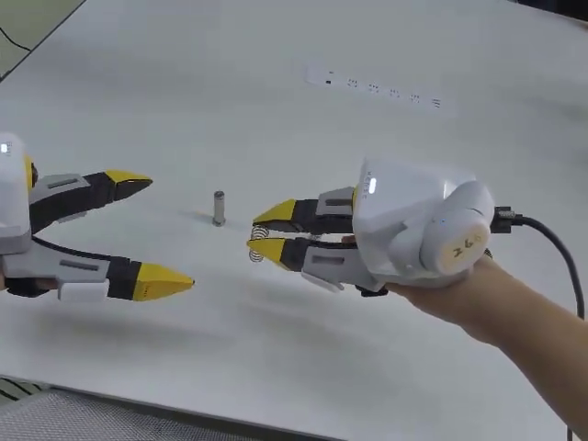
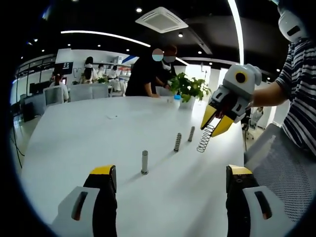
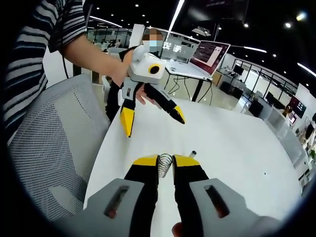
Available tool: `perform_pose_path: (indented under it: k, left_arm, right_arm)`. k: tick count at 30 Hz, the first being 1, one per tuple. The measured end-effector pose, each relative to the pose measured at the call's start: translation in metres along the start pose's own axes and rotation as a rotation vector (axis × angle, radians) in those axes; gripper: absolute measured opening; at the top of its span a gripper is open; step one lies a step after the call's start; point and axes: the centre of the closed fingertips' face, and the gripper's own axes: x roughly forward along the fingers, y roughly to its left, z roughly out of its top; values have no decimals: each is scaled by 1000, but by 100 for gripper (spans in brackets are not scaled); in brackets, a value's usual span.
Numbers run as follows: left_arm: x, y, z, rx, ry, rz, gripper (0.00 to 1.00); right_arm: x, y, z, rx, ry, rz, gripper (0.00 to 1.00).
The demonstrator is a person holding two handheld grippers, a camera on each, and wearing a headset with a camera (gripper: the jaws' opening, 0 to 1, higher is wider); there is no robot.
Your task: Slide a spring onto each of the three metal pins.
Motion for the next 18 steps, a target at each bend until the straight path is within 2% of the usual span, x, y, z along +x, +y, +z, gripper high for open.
perform_pose_path:
  k: [8,10,18]
  left_arm:
    - [-3,3,-2,-13,-7,16,93]
    - [-4,7,-2,-17,-10,39,97]
    - [-8,9,-6,-22,-8,45,97]
  right_arm:
    - [10,-10,2,9,-1,4,12]
    - [13,-14,2,14,1,-1,12]
    - [24,-37,2,41,5,-30,12]
